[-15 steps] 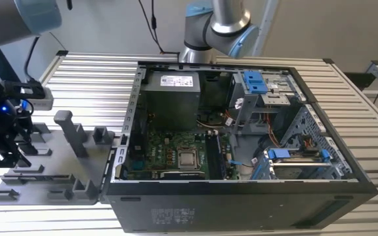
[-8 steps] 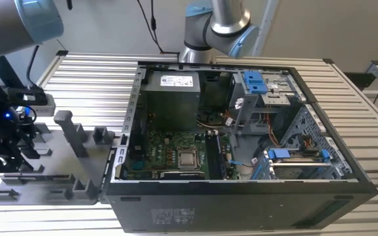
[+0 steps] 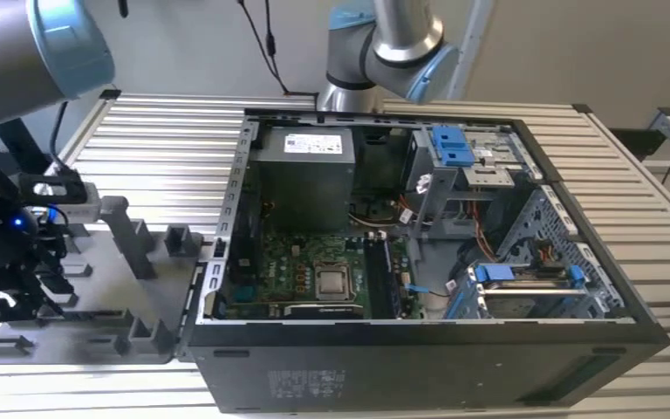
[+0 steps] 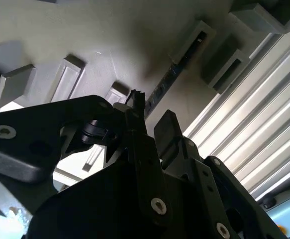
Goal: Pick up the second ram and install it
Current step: 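Pick up the second ram and move it above second insertion slot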
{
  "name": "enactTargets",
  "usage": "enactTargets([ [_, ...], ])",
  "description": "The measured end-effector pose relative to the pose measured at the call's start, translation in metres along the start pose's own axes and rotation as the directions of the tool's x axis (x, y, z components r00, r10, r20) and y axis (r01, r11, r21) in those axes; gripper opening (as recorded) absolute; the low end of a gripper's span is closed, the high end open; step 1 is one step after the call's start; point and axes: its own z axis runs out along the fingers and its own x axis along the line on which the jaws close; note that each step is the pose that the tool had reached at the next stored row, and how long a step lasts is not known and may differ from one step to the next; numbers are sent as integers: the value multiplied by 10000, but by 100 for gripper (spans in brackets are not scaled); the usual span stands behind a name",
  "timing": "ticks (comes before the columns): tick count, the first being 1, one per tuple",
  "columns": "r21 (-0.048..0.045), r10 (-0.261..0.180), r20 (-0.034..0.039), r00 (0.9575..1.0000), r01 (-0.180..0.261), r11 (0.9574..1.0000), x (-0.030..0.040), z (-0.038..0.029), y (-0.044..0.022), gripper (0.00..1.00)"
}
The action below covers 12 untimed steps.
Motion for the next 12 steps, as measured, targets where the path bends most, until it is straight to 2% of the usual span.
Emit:
enactTargets([
  [10,15,-53,11,10000,53,10000,29,179,19,36],
  [12,59,-70,18,10000,70,10000,31,208,28,36],
])
